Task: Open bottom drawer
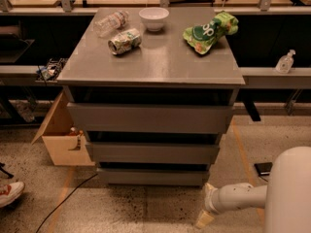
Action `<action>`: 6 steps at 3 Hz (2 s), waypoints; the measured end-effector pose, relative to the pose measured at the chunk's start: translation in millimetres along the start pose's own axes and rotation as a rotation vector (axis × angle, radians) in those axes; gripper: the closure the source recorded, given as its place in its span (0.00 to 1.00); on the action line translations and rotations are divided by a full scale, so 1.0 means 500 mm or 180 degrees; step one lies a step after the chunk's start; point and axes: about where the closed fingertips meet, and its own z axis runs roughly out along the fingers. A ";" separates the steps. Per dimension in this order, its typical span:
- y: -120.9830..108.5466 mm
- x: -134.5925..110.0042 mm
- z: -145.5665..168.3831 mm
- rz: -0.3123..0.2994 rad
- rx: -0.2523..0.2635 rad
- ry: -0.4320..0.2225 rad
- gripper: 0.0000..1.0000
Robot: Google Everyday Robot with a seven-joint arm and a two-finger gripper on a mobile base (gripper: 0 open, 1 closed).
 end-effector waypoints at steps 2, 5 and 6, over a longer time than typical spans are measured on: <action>-0.008 -0.030 0.049 -0.0170 -0.0030 -0.0165 0.00; -0.089 -0.145 0.164 -0.0593 0.0162 -0.0525 0.00; -0.118 -0.180 0.192 -0.0653 0.0220 -0.0594 0.00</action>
Offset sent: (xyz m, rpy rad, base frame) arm 0.0494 0.0379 -0.0420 0.1005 -0.0857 0.1588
